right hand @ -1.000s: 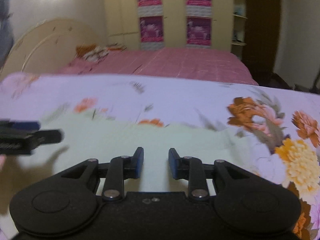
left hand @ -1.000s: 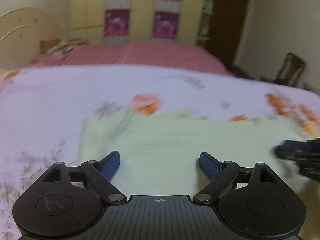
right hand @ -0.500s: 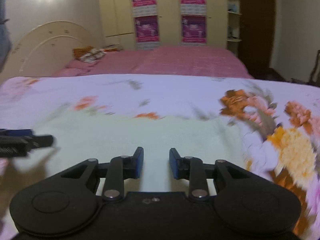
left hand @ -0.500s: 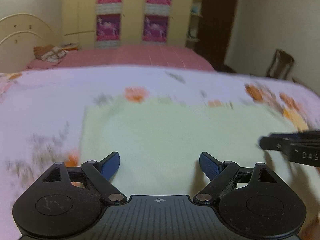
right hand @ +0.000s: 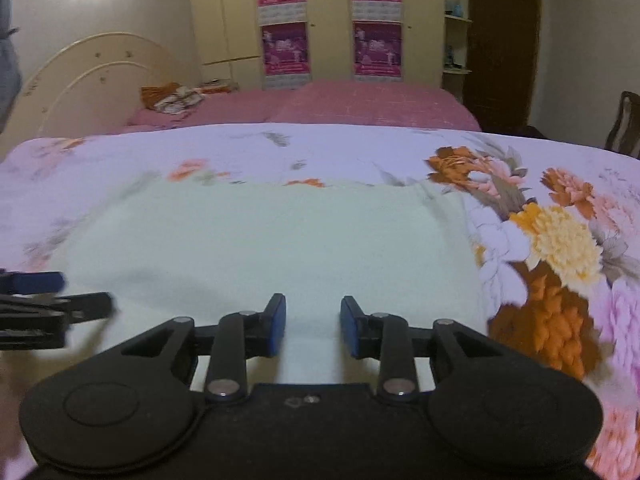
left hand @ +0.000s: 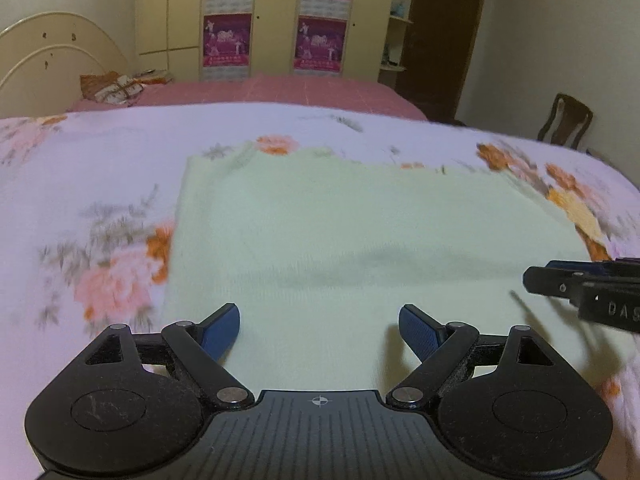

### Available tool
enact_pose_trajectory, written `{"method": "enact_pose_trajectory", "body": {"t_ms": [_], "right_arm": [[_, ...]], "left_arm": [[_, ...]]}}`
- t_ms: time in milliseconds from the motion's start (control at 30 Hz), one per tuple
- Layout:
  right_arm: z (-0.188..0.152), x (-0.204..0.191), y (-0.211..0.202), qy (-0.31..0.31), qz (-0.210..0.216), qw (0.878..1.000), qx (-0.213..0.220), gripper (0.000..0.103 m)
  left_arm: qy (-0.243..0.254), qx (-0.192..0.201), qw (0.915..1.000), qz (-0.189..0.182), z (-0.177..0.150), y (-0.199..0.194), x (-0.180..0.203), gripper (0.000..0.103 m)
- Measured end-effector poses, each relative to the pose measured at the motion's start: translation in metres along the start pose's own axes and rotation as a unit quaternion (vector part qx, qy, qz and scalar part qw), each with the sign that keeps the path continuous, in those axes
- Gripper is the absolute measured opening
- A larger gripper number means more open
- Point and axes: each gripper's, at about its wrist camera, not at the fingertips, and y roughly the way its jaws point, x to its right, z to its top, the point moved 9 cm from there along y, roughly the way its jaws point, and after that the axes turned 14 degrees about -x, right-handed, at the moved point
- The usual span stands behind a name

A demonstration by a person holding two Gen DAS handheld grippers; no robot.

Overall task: Fold small clothes
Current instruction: 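Press the folded sweater flat with both open tools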

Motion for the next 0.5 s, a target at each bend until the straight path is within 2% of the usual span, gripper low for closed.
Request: {"method": "enact_pose_trajectory", "body": {"t_ms": [133,267,433,500], "right_arm": [[-0.023,-0.015,-0.003,-0.025,-0.010,1.000,-0.014,0.030],[-0.041,-0.008,0.003,-0.036,-0.033,0.999,-0.025,0.031],[-0.040,-0.003,-0.014,-0.005,-0.031,0.999,-0.025,0.034],[-0.049,0.000,-0.009,-0.008,-0.040,0.998,-0.040,0.035]], "left_arm": [[0.013,-0.001,0.9998,0.014,-0.018,0.003,-0.002,0.086],[0.009,-0.010,0.9998,0.016,-0.019,0.000,-0.004,0.086],[0.007,-0.019,0.9995,0.023,-0.022,-0.005,-0.006,0.086],[0.009,-0.018,0.9994,0.026,-0.024,-0.006,-0.005,0.086]]}}
